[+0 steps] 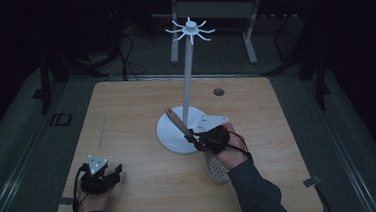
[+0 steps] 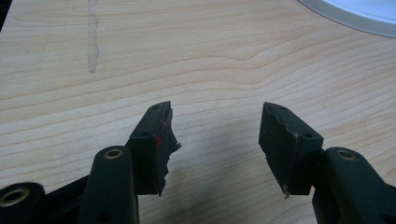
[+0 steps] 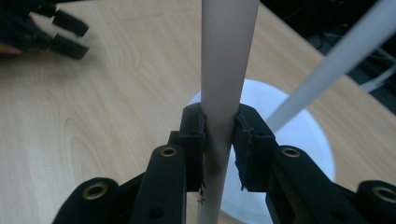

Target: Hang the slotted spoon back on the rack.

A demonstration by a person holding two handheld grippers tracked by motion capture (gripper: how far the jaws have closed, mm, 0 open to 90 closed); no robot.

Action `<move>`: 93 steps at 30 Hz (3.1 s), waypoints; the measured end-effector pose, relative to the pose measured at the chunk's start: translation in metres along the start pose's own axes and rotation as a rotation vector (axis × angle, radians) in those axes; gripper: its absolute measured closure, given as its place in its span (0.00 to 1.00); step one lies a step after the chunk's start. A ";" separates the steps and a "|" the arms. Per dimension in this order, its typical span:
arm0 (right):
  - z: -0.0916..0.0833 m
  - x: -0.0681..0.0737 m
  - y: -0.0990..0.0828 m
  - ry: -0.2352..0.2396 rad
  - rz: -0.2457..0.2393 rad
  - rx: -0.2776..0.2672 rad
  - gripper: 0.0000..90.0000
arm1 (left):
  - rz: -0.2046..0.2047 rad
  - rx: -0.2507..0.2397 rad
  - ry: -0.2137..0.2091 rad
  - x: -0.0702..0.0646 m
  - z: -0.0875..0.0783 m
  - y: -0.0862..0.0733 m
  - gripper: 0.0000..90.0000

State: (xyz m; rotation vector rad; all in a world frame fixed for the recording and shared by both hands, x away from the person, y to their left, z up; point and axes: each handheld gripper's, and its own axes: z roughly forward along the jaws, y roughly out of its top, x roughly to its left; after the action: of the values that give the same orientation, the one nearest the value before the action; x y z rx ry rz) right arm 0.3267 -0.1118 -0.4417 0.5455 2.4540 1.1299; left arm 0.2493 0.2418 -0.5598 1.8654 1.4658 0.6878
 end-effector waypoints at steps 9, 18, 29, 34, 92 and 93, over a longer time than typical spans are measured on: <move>-0.021 -0.014 -0.002 -0.077 0.060 -0.097 0.83 | 0.000 0.000 0.002 0.000 0.000 0.000 0.50; -0.032 -0.028 -0.004 -0.129 0.125 -0.180 0.83 | -0.001 -0.001 0.003 0.000 0.000 0.000 0.50; -0.036 -0.035 -0.004 -0.192 0.171 -0.254 0.83 | -0.008 -0.009 0.003 0.001 0.000 0.000 0.49; -0.041 -0.039 -0.004 -0.208 0.193 -0.287 0.83 | -0.008 -0.007 0.004 0.001 -0.001 0.000 0.49; -0.072 -0.082 0.067 -0.264 0.228 -0.357 0.83 | -0.006 -0.006 0.005 0.002 -0.001 0.000 0.49; -0.071 -0.082 0.068 -0.263 0.233 -0.358 0.83 | -0.007 -0.006 0.005 0.002 -0.001 0.000 0.49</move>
State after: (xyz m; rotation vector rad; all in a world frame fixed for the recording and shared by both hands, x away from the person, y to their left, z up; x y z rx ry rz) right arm 0.3744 -0.1563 -0.3307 0.8203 1.9448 1.4467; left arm 0.2489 0.2437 -0.5597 1.8543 1.4711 0.6938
